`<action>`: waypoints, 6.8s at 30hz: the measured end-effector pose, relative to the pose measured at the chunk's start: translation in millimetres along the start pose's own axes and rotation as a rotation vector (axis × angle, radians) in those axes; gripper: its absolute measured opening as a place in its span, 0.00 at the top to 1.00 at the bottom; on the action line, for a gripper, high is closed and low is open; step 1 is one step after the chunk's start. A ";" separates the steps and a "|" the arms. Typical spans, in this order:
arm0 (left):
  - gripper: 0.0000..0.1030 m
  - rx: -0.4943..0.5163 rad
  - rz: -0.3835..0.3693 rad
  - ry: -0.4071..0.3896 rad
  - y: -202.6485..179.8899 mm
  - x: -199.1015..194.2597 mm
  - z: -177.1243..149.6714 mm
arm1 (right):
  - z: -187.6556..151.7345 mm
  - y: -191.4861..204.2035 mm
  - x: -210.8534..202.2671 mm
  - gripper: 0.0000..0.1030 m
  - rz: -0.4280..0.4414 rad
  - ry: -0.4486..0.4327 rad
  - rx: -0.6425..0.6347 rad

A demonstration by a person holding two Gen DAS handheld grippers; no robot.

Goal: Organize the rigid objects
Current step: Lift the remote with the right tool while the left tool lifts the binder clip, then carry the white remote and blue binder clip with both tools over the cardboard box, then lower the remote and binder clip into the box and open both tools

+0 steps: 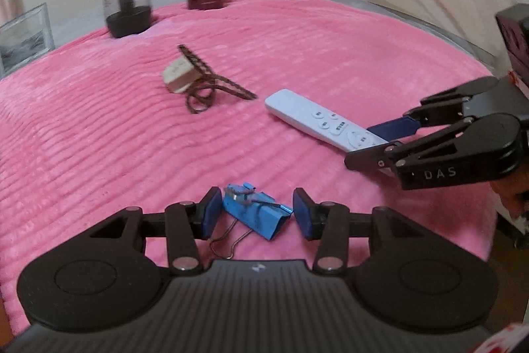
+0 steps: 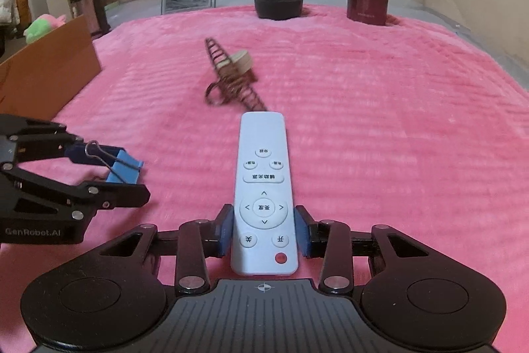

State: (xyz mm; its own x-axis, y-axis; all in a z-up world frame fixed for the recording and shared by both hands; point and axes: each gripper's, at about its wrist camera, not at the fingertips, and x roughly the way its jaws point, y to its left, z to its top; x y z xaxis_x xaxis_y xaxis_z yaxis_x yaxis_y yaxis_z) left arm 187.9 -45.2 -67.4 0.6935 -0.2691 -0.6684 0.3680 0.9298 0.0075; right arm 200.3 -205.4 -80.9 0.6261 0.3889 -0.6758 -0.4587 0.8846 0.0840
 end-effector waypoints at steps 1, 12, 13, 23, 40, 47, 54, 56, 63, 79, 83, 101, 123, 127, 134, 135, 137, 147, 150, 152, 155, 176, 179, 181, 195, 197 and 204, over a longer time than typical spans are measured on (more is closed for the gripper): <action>0.59 0.025 -0.003 -0.004 -1.8 -3.6 -2.1 | -4.1 2.4 -4.7 0.65 -0.009 -0.004 -0.006; 0.48 0.327 -0.063 -0.012 -4.0 -2.2 -7.5 | -14.5 4.3 -12.7 0.58 -0.034 -0.018 0.066; 0.48 0.339 -0.068 -0.010 -3.2 0.3 -7.5 | -13.8 5.3 -12.2 0.58 -0.032 -0.019 0.066; 0.63 0.310 -0.115 0.020 -1.6 9.4 -9.3 | -9.3 4.3 -7.9 0.58 -0.043 -0.030 0.079; 0.67 0.178 -0.070 0.027 -1.0 -0.2 -17.6 | 20.6 5.4 25.1 0.59 -0.044 -0.015 0.043; 0.67 0.124 -0.049 0.010 -3.4 -8.7 -15.4 | 15.5 7.2 13.7 0.65 -0.047 -0.023 0.065; 0.67 0.079 -0.037 0.001 -6.7 -38.2 -14.1 | 5.3 19.8 -22.1 0.66 -0.031 -0.061 0.092; 0.67 0.065 -0.034 -0.005 -8.3 -50.5 -13.8 | 3.1 26.7 -35.0 0.66 -0.019 -0.073 0.098; 0.67 0.037 -0.007 -0.030 -11.4 -94.5 -13.7 | 3.1 50.8 -76.4 0.66 0.011 -0.120 0.121; 0.67 0.029 0.068 -0.112 2.5 -188.3 -24.2 | 20.5 125.8 -129.7 0.66 0.092 -0.196 0.045; 0.67 0.008 0.088 -0.132 11.6 -209.7 -29.1 | 27.2 146.6 -133.8 0.65 0.123 -0.204 0.024; 0.67 -0.164 0.231 -0.214 74.2 -296.7 -70.5 | 55.2 242.7 -121.0 0.66 0.251 -0.207 -0.097; 0.67 -0.251 0.389 -0.225 171.2 -347.4 -92.0 | 102.7 342.8 -62.0 0.66 0.408 -0.178 -0.238; 0.67 -0.254 0.383 -0.224 177.9 -345.1 -91.4 | 105.8 348.9 -55.0 0.66 0.415 -0.168 -0.248; 0.67 -0.254 0.372 -0.212 187.6 -337.2 -90.7 | 110.5 351.8 -42.9 0.66 0.418 -0.152 -0.251; 0.67 -0.254 0.368 -0.211 188.3 -336.4 -90.5 | 111.6 350.6 -40.6 0.66 0.418 -0.149 -0.251; 0.67 -0.253 0.360 -0.207 193.0 -332.9 -88.8 | 114.7 348.5 -35.3 0.66 0.413 -0.144 -0.250; 0.67 -0.207 0.335 -0.146 238.5 -303.2 -67.9 | 151.9 345.4 -1.2 0.66 0.384 -0.118 -0.289; 0.67 -0.191 0.322 -0.118 259.4 -290.8 -58.9 | 166.1 350.0 14.9 0.66 0.372 -0.102 -0.326; 0.67 -0.176 0.313 -0.096 274.2 -281.1 -52.6 | 177.8 352.8 29.0 0.66 0.369 -0.086 -0.357; 0.67 -0.153 0.296 -0.068 294.7 -266.2 -42.1 | 194.5 359.0 50.6 0.66 0.360 -0.055 -0.416; 0.67 -0.053 0.181 0.209 373.7 -146.0 -13.8 | 245.7 395.0 193.7 0.65 0.290 0.274 -0.697; 0.67 -0.035 0.185 0.238 377.2 -136.5 -11.5 | 246.2 397.9 204.3 0.65 0.284 0.304 -0.729; 0.67 -0.026 0.185 0.257 378.5 -130.6 -10.1 | 245.5 398.2 210.4 0.65 0.282 0.320 -0.742; 0.67 -0.010 0.164 0.298 383.0 -114.4 -12.3 | 250.1 401.3 240.2 0.65 0.230 0.398 -0.793; 0.67 -0.008 0.164 0.303 383.4 -113.0 -12.0 | 250.8 399.4 238.6 0.65 0.234 0.384 -0.794; 0.67 0.004 0.167 0.334 384.6 -106.6 -10.8 | 252.6 394.4 223.0 0.65 0.263 0.319 -0.759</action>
State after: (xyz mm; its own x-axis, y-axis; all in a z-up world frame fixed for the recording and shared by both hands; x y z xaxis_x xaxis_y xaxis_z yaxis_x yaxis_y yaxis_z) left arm 248.8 343.9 -1.4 0.5042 -0.0160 -0.8634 0.2698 0.9527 0.1399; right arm 318.3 295.2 -13.5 0.2857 0.3659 -0.8857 -0.9321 0.3207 -0.1682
